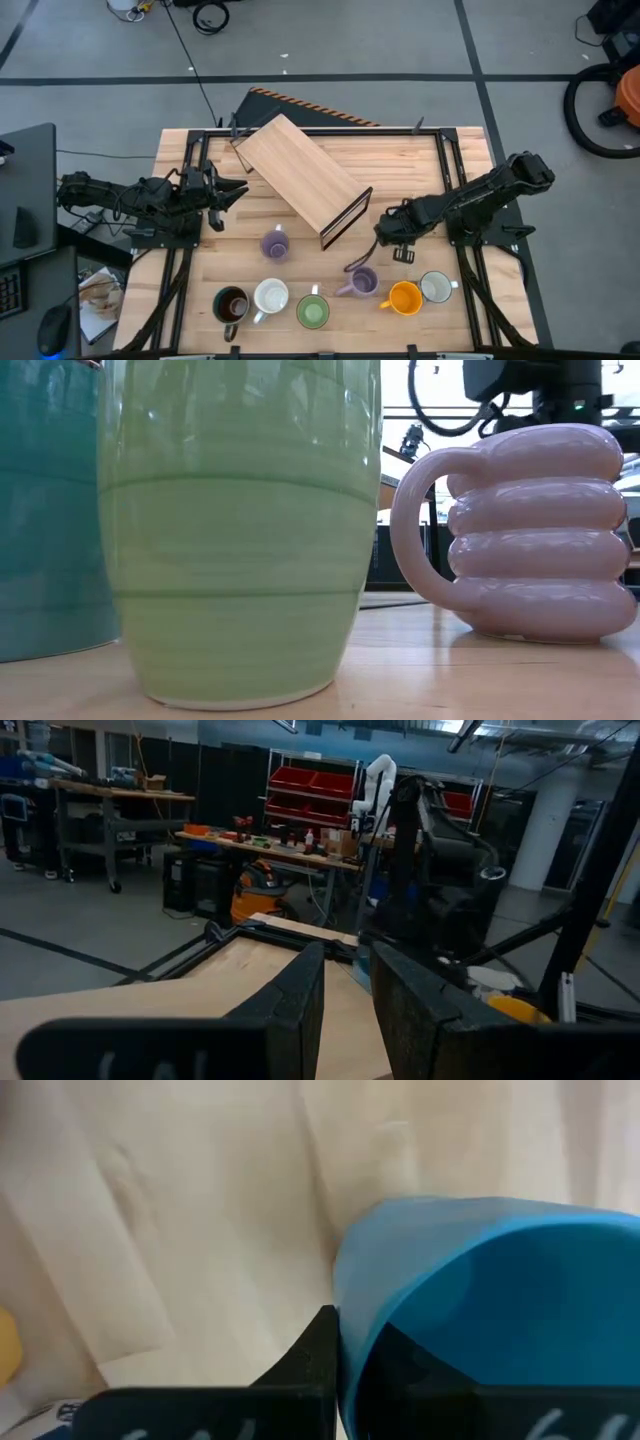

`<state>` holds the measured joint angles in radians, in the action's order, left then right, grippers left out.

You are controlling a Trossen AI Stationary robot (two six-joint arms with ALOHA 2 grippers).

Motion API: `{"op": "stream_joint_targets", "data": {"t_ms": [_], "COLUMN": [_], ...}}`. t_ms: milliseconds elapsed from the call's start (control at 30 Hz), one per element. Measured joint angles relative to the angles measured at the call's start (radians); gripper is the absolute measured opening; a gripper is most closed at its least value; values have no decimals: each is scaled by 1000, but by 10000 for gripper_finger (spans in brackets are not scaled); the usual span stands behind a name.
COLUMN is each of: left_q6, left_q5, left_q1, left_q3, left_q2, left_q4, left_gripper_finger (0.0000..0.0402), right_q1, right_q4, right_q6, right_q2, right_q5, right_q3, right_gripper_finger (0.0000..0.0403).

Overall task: Place coffee mugs
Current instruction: Put the light blue mug on the shelf

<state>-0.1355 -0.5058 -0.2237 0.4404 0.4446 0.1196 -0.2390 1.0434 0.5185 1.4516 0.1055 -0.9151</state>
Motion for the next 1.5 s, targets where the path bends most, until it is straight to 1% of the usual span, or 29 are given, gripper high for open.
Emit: {"op": "stream_joint_targets", "data": {"t_ms": [67, 167, 233, 300, 400, 567, 733, 833, 933, 1200, 1300, 1367, 1500], "left_q6": [-18, -37, -40, -45, -63, -65, -91, -109, -116, -115, -107, -104, -116], "left_q5": [34, 102, 128, 137, 137, 137, 137, 137, 136, 132, 104, 67, 31], "left_q1": [0, 0, 0, 0, 0, 0, 0, 0, 3, 33, 53, 66, 89], "left_q3": [0, 0, 0, 0, 0, 0, 0, 0, 0, 1, 38, 78, 156], "left_q2": [0, 0, 0, 0, 0, 0, 0, 0, 0, 0, 1, 1, 14], "left_q4": [0, 0, 0, 0, -1, -18, -24, -24, -23, -30, -119, -205, -378], "left_gripper_finger": [89, 89, 89, 89, 89, 89, 89, 89, 89, 89, 89, 89, 89], "right_q1": [34, 80, 115, 156, 219, 325, 408, 433, 428, 390, 395, 403, 418], "right_q4": [39, 126, 168, 205, 237, 255, 247, 248, 285, 355, 357, 357, 394], "right_q6": [-19, -50, -82, -122, -198, -318, -415, -440, -460, -580, -635, -673, -707], "right_q2": [-14, -37, -47, -49, -48, -47, -47, -30, 28, 270, 353, 405, 490], "right_q5": [9, 85, 130, 163, 184, 236, 243, 200, 180, 149, 128, 109, 41], "right_q3": [-16, -66, -114, -167, -240, -351, -480, -578, -698, -1042, -1149, -1212, -1311], "right_gripper_finger": [31, 39, 38, 32, 27, 32, 32, 32, 32, 32, 32, 32, 32]}}
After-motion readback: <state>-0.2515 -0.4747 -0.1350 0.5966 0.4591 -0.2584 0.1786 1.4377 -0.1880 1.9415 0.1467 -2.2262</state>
